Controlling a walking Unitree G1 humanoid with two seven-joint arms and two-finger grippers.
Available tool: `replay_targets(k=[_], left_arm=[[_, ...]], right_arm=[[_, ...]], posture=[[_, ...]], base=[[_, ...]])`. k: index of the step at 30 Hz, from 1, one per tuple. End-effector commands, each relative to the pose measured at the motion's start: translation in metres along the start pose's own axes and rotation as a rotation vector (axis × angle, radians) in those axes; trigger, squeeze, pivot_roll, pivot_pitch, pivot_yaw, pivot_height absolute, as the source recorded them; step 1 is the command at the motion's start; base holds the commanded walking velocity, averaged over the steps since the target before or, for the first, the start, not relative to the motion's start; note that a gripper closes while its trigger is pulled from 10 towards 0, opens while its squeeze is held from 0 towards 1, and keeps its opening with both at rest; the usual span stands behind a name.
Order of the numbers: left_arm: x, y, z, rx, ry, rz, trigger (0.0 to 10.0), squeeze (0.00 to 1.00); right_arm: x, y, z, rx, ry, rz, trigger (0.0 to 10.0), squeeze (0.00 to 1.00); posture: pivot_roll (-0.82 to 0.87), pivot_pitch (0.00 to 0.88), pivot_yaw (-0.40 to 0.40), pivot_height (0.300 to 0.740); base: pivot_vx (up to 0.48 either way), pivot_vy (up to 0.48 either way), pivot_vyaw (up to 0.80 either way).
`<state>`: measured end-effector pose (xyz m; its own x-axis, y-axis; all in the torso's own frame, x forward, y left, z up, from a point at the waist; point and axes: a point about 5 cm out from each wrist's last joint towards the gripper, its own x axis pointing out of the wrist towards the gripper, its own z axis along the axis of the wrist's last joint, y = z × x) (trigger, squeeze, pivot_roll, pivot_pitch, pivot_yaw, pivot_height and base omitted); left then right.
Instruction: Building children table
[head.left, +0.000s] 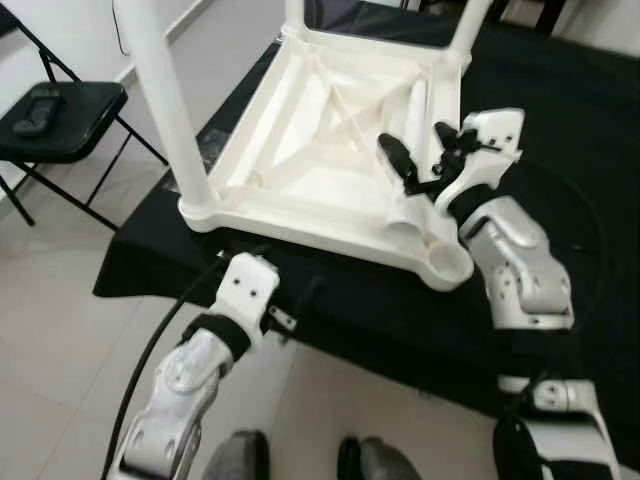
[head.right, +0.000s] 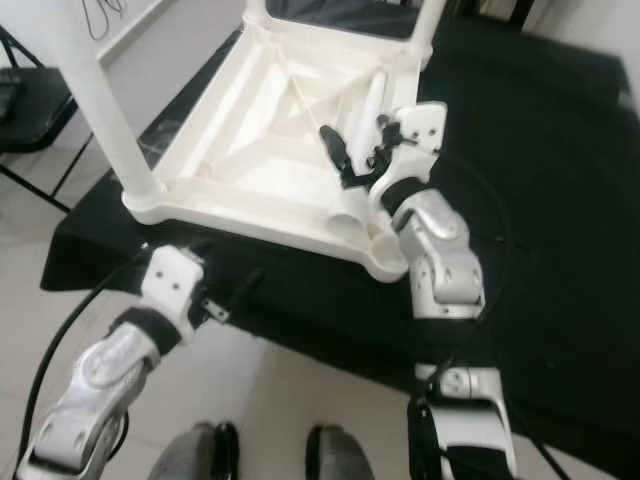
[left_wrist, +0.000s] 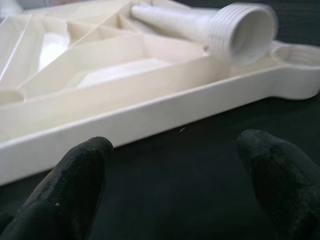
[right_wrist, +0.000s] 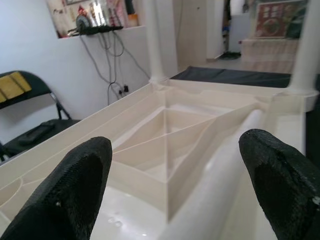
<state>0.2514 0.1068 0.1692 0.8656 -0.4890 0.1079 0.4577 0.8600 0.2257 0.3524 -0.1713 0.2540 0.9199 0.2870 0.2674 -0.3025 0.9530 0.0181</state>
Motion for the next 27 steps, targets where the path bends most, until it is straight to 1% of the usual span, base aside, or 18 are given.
replay_targets(k=[1,2,3,4,8,9,10,11,12,14,15,18,20,22,25,27], left_arm=[[-0.001,0.006,-0.005,0.014,0.025,0.037,10.0,0.00],[-0.001,0.006,-0.005,0.014,0.025,0.037,10.0,0.00],[0.000,0.012,-0.004,0.031,0.023,0.071,10.0,0.00],[0.001,0.015,-0.004,0.036,0.022,0.084,10.0,0.00],[0.001,0.020,-0.002,0.043,0.016,0.105,10.0,0.00],[0.001,0.025,-0.001,0.064,0.016,0.131,10.0,0.00],[0.001,0.025,-0.001,0.064,0.016,0.131,10.0,0.00],[0.001,0.029,0.001,0.076,0.014,0.148,10.0,0.00],[0.001,0.030,0.002,0.078,0.011,0.153,10.0,0.00],[0.001,0.032,0.004,0.082,0.007,0.159,10.0,0.00],[0.001,0.033,0.005,0.082,0.006,0.160,10.0,0.00],[0.002,0.033,0.006,0.082,0.004,0.155,10.0,0.00],[0.002,0.030,0.005,0.078,0.009,0.136,10.0,0.00],[0.002,0.029,0.004,0.077,0.010,0.131,10.0,0.00],[0.001,0.020,0.002,0.077,0.019,0.086,10.0,0.00],[0.001,0.019,0.001,0.077,0.020,0.084,10.0,0.00]], right_arm=[[0.001,0.002,-0.001,0.003,-0.005,0.001,10.0,0.00],[0.001,0.002,-0.001,0.003,-0.005,0.001,10.0,0.00],[0.001,0.005,-0.003,0.001,-0.003,0.009,10.0,0.00],[0.001,0.006,-0.004,-0.001,-0.002,0.013,10.0,0.00],[0.001,0.007,-0.004,0.002,-0.003,0.023,10.0,0.00],[0.001,0.009,-0.003,-0.047,0.002,0.060,10.0,0.00],[0.001,0.009,-0.003,-0.047,0.002,0.060,10.0,0.00],[-0.001,0.013,-0.004,-0.175,0.017,0.137,10.0,0.00],[-0.003,0.016,-0.006,-0.252,0.030,0.188,10.0,0.00],[-0.006,0.019,-0.009,-0.359,0.055,0.258,10.0,0.00],[-0.007,0.019,-0.009,-0.382,0.063,0.271,10.0,0.00],[-0.008,0.016,-0.009,-0.393,0.074,0.275,10.0,0.00],[-0.010,0.014,-0.008,-0.435,0.086,0.292,10.0,0.00],[-0.011,0.014,-0.008,-0.449,0.090,0.298,10.0,0.00],[-0.019,0.014,-0.013,-0.513,0.130,0.382,10.0,0.00],[-0.020,0.014,-0.013,-0.519,0.133,0.386,10.0,0.00]], posture=[[0.06,0.202,-0.074,0.740],[0.06,0.202,-0.074,0.740],[0.06,0.202,-0.074,0.740],[0.06,0.202,-0.073,0.740],[0.06,0.202,-0.073,0.740],[0.06,0.203,-0.072,0.740],[0.06,0.203,-0.072,0.740],[0.06,0.205,-0.071,0.740],[0.06,0.205,-0.071,0.740],[0.05,0.205,-0.070,0.740],[0.05,0.205,-0.070,0.740],[0.05,0.206,-0.068,0.740],[0.05,0.208,-0.066,0.740],[0.05,0.208,-0.066,0.740],[0.04,0.209,-0.060,0.740],[0.04,0.209,-0.060,0.740]], base=[[0.000,0.000,0.00],[0.000,0.000,0.00],[0.000,0.000,0.00],[0.000,0.000,0.00],[0.000,0.000,0.00],[0.000,0.000,0.00],[0.000,0.000,0.00],[0.000,0.000,0.00],[0.000,0.000,0.00],[0.000,0.000,0.00],[0.000,0.000,0.00],[0.000,0.000,0.00],[0.000,0.000,0.00],[0.000,0.000,0.00],[0.000,0.000,0.00],[0.000,0.000,0.00]])
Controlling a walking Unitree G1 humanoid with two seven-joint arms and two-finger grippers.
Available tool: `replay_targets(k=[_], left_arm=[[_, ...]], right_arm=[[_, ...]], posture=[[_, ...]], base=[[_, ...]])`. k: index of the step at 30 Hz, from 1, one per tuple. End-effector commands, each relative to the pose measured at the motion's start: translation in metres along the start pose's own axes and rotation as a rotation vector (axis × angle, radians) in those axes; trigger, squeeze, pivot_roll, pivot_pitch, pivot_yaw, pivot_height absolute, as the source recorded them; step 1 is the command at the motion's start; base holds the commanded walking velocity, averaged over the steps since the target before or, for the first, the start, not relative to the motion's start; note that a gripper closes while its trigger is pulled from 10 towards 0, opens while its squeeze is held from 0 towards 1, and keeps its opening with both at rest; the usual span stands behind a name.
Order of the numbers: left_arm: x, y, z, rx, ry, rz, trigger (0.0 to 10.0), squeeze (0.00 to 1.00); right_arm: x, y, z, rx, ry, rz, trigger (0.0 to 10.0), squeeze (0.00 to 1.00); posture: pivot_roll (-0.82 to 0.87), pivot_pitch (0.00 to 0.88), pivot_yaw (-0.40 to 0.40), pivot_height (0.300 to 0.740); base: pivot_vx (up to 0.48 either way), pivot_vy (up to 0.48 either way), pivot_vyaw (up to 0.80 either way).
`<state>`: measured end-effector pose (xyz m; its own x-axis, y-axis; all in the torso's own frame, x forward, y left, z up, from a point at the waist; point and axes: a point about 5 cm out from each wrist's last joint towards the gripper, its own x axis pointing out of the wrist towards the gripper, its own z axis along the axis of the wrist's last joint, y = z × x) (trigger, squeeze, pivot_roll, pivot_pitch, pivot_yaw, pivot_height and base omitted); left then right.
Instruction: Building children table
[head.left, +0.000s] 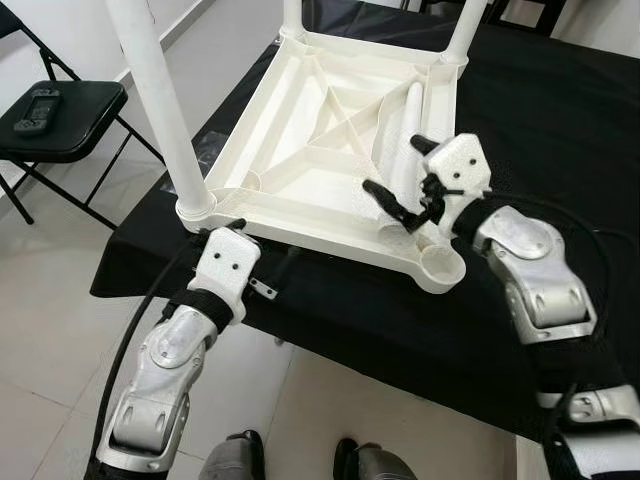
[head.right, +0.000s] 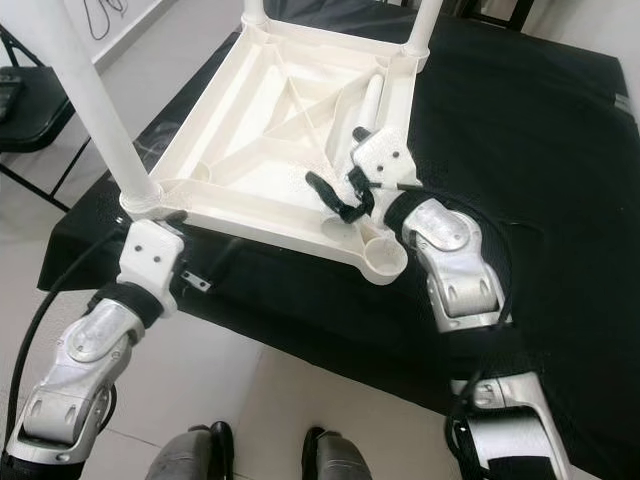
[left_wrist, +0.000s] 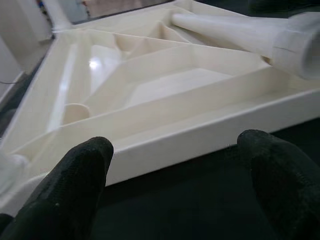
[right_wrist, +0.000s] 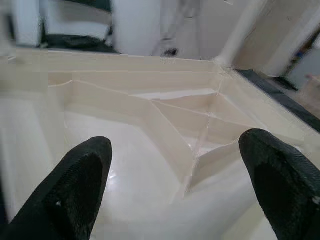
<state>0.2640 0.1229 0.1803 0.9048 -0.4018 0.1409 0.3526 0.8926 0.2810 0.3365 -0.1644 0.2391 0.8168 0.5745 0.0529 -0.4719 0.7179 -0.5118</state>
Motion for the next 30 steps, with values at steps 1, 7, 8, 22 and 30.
replay_targets(k=[1,7,8,22,30], left_arm=[[-0.004,-0.004,-0.005,0.005,0.028,-0.022,10.0,0.00],[-0.004,-0.004,-0.007,0.006,0.038,-0.034,10.0,0.00],[-0.004,-0.005,-0.007,0.007,0.041,-0.037,10.0,0.00],[-0.009,-0.017,-0.011,0.017,0.061,-0.107,10.0,0.00],[-0.010,-0.015,-0.012,0.017,0.067,-0.107,10.0,0.00]], right_arm=[[-0.003,0.005,-0.002,-0.031,0.002,0.040,10.0,0.00],[-0.006,0.001,-0.006,-0.075,0.039,0.058,10.0,0.00],[-0.007,0.000,-0.008,-0.089,0.058,0.058,10.0,0.00],[-0.024,-0.030,-0.021,-0.156,0.191,0.018,10.0,0.00],[-0.050,-0.035,-0.011,-0.135,0.116,0.162,10.0,0.00]], posture=[[0.04,0.207,-0.058,0.740],[0.05,0.199,-0.057,0.740],[0.05,0.199,-0.057,0.740],[0.06,0.207,-0.060,0.740],[0.05,0.211,-0.056,0.740]], base=[[0.000,0.000,0.00],[0.000,0.000,0.00],[0.000,0.000,0.00],[0.000,0.000,0.00],[0.000,0.000,0.00]])
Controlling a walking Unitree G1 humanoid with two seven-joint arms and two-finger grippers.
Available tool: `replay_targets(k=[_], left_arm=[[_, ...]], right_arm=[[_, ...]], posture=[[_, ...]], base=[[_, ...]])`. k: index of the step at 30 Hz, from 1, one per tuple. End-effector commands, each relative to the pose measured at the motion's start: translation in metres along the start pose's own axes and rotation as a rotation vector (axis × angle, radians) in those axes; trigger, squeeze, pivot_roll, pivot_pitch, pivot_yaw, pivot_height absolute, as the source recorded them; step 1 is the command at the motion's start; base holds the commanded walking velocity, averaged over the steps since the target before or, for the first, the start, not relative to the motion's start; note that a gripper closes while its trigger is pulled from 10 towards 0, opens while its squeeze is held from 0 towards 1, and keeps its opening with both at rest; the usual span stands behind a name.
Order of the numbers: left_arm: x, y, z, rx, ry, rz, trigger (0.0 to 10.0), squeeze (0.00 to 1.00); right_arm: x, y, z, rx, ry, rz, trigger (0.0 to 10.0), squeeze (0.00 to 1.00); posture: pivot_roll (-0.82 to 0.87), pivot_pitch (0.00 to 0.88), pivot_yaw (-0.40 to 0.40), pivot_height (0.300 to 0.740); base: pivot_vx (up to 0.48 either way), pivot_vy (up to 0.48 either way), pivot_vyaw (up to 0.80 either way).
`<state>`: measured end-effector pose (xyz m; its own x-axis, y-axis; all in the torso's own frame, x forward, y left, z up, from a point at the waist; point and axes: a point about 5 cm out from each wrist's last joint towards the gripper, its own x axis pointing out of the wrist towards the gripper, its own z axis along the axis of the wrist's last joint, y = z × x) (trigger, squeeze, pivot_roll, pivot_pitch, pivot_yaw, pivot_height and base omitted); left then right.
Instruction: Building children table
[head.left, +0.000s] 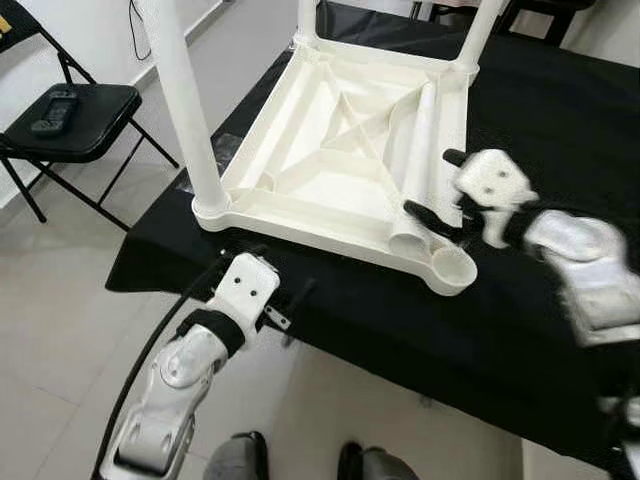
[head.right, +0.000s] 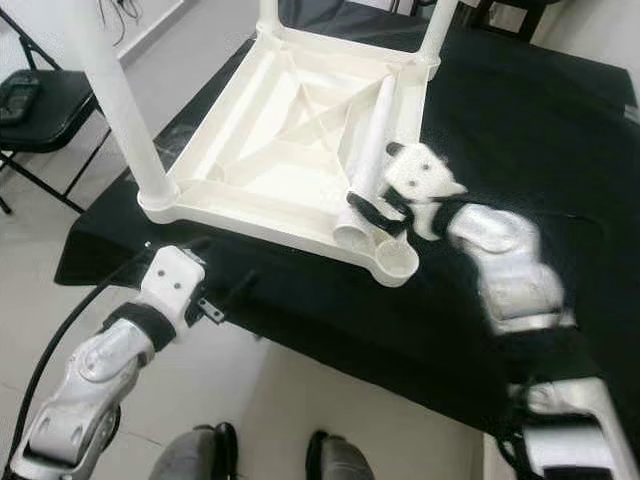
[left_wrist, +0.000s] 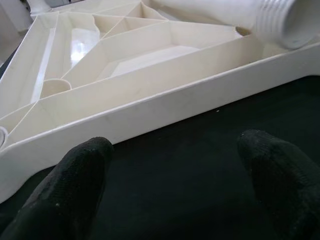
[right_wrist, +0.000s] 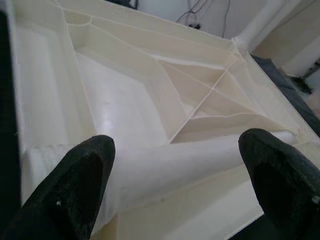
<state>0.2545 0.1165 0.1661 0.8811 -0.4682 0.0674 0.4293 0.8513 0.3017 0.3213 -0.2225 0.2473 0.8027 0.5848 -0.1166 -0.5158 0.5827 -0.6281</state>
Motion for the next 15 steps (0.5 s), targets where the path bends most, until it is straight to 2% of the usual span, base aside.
replay_targets(k=[1,6,10,13,15], left_arm=[[-0.002,-0.002,-0.002,0.005,0.017,-0.018,10.0,0.00],[-0.001,-0.004,-0.002,0.002,0.015,-0.028,10.0,0.00],[-0.001,-0.004,-0.002,0.001,0.015,-0.030,10.0,0.00],[-0.001,-0.003,-0.002,0.000,0.017,-0.031,10.0,0.00],[-0.001,-0.004,-0.002,-0.001,0.016,-0.033,10.0,0.00]], right_arm=[[-0.004,0.004,-0.001,0.008,-0.017,0.050,10.0,0.00],[-0.017,-0.006,-0.003,0.014,0.002,0.013,10.0,0.00],[-0.025,-0.003,-0.001,0.020,-0.007,0.049,10.0,0.00],[-0.027,-0.004,0.001,0.039,-0.022,0.029,10.0,0.00],[-0.031,-0.005,0.006,0.081,-0.066,0.022,10.0,0.00]], posture=[[0.05,0.211,-0.056,0.740],[0.04,0.214,-0.053,0.740],[0.03,0.217,-0.053,0.740],[0.03,0.218,-0.053,0.740],[0.03,0.218,-0.052,0.740]], base=[[0.000,0.000,0.00],[0.000,0.000,0.00],[0.000,0.000,0.00],[0.000,0.000,0.00],[0.000,0.000,0.00]])
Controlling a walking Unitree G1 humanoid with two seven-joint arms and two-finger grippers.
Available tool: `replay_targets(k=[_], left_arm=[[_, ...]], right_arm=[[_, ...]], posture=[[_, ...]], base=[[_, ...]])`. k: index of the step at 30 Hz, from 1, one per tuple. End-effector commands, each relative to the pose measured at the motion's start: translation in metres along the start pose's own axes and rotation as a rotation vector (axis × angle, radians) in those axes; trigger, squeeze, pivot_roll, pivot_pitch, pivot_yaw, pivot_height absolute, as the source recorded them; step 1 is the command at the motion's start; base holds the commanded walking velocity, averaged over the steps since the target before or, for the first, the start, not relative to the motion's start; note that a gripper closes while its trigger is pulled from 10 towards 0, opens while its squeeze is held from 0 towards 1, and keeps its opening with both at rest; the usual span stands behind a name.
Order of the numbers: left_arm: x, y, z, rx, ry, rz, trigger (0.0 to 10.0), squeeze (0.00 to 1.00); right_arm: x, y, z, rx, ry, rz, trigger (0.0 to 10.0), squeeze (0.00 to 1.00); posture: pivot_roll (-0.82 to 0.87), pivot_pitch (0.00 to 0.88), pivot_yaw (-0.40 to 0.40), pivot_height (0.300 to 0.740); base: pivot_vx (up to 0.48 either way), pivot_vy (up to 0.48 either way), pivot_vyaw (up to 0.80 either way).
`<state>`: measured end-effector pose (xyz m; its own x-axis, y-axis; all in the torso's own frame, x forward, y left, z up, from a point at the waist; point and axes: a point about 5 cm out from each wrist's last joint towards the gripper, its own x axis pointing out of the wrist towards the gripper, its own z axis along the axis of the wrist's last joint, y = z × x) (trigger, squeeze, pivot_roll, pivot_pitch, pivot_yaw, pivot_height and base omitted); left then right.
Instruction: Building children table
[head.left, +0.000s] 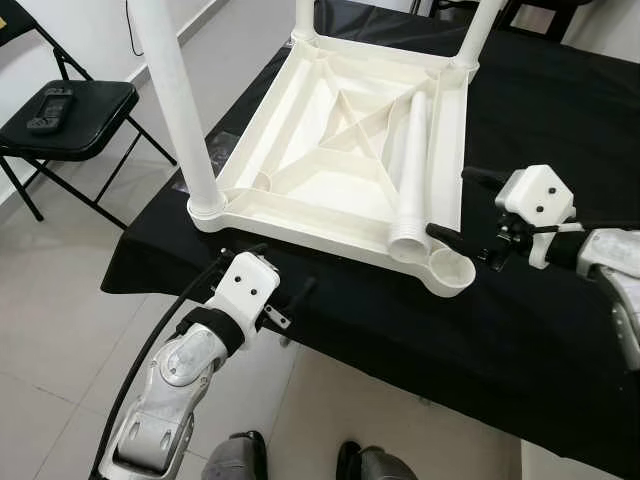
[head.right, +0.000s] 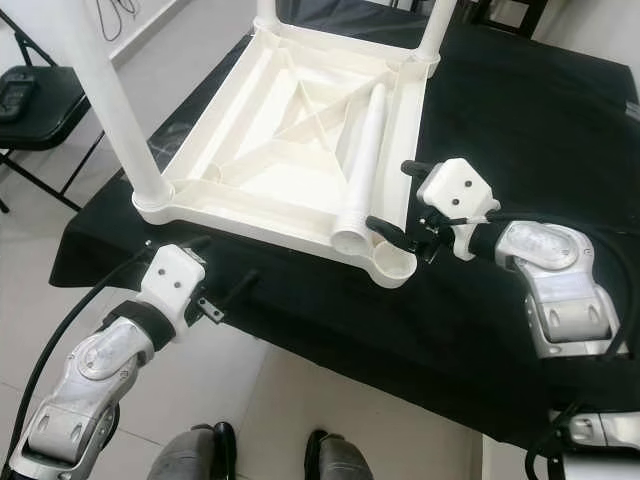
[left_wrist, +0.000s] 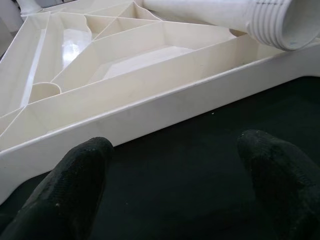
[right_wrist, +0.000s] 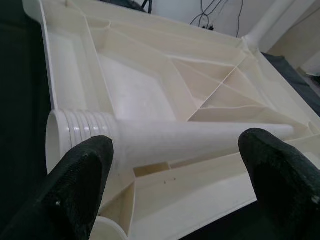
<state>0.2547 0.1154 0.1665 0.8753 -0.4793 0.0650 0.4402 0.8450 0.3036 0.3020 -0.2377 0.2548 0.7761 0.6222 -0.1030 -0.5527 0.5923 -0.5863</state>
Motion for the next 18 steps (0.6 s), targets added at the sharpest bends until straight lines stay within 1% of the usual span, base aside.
replay_targets(k=[1,4,6,9,10,11,12,13,14,15,18], left_arm=[[-0.001,-0.003,-0.003,-0.002,0.017,-0.020,10.0,0.00],[-0.001,-0.004,-0.003,-0.003,0.017,-0.024,10.0,0.00],[-0.001,-0.004,-0.003,-0.003,0.016,-0.025,10.0,0.00],[-0.001,-0.004,-0.003,-0.006,0.017,-0.025,10.0,0.00],[-0.001,-0.004,-0.003,-0.006,0.017,-0.025,10.0,0.00],[-0.001,-0.004,-0.003,-0.006,0.018,-0.026,10.0,0.00],[-0.001,-0.004,-0.003,-0.006,0.018,-0.026,10.0,0.00],[-0.001,-0.004,-0.003,-0.007,0.018,-0.027,10.0,0.00],[-0.001,-0.004,-0.003,-0.007,0.019,-0.028,10.0,0.00],[-0.001,-0.005,-0.003,-0.008,0.018,-0.030,10.0,0.00],[-0.001,-0.005,-0.003,-0.009,0.018,-0.032,10.0,0.00]], right_arm=[[-0.007,-0.001,0.004,0.039,-0.035,-0.005,10.0,0.00],[-0.012,0.005,0.014,0.080,-0.099,0.065,10.0,0.00],[-0.013,0.007,0.015,0.089,-0.109,0.084,10.0,0.00],[-0.017,0.021,0.016,0.092,-0.087,0.183,10.0,0.00],[-0.017,0.021,0.016,0.092,-0.087,0.183,10.0,0.00],[-0.018,0.028,0.015,0.092,-0.071,0.217,10.0,0.00],[-0.018,0.028,0.015,0.092,-0.071,0.217,10.0,0.00],[-0.017,0.036,0.012,0.090,-0.051,0.247,10.0,0.00],[-0.015,0.041,0.010,0.087,-0.037,0.255,10.0,0.00],[-0.009,0.047,0.005,0.090,-0.011,0.233,10.0,0.00],[-0.002,0.046,0.000,0.080,0.022,0.178,10.0,0.00]], posture=[[0.03,0.218,-0.052,0.740],[0.02,0.220,-0.051,0.740],[0.02,0.220,-0.051,0.740],[0.02,0.221,-0.052,0.740],[0.02,0.221,-0.052,0.740],[0.02,0.223,-0.051,0.740],[0.02,0.223,-0.051,0.740],[0.02,0.223,-0.051,0.740],[0.02,0.224,-0.050,0.740],[0.02,0.224,-0.050,0.740],[0.02,0.224,-0.049,0.740]], base=[[0.000,0.000,0.00],[0.000,0.000,0.00],[0.000,0.000,0.00],[0.000,0.000,0.00],[0.000,0.000,0.00],[0.000,0.000,0.00],[0.000,0.000,0.00],[0.000,0.000,0.00],[0.000,0.000,0.00],[0.000,0.000,0.00],[0.000,0.000,0.00]])
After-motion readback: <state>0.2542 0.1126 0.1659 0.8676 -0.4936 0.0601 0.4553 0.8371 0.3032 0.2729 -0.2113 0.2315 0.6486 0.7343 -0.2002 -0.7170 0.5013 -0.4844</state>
